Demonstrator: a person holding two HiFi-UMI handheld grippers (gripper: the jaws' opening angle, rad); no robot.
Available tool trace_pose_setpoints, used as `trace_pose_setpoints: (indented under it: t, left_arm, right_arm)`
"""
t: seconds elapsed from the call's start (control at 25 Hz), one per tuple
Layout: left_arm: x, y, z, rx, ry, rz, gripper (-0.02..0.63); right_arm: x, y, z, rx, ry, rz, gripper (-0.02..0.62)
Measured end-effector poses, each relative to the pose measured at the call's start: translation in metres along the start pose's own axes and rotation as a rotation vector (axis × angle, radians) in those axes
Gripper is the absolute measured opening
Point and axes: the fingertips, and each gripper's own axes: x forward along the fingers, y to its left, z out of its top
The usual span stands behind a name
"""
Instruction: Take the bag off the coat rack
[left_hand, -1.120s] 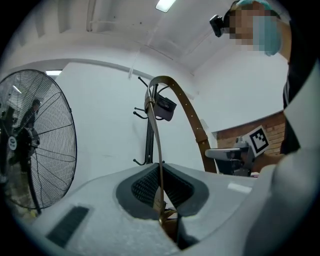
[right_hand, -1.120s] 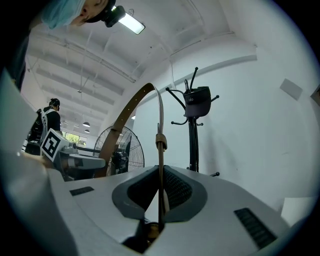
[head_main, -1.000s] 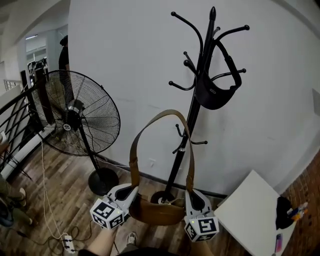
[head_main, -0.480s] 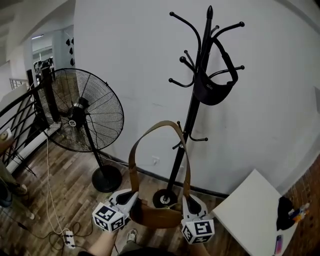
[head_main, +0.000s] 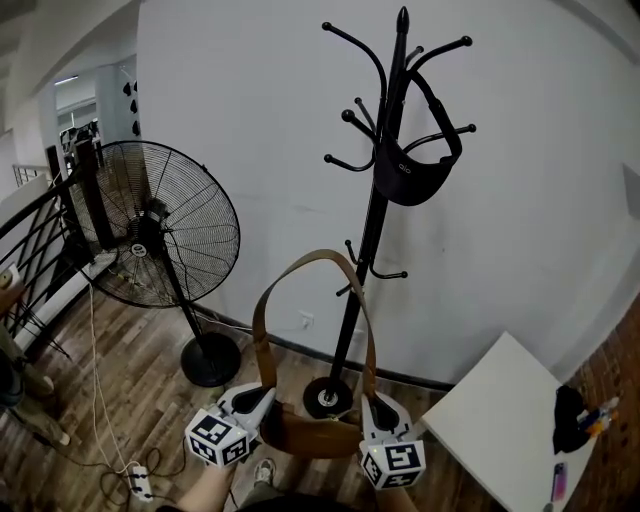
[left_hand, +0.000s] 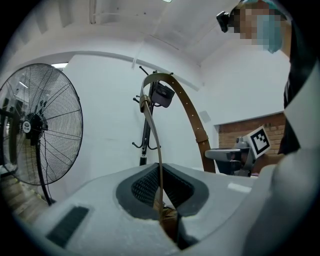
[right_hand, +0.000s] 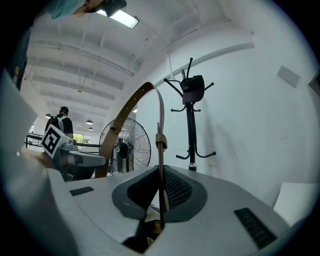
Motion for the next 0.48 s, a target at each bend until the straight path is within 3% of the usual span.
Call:
trace_pose_setpoints:
  t: [0.48]
  left_arm:
    - [0.0023, 0.0059, 0.0013, -0.012, -0.002, 0.000, 0.017]
  right_arm:
    - [0.0049, 0.0023, 0.0005, 0.004, 0.008, -0.003, 0.026]
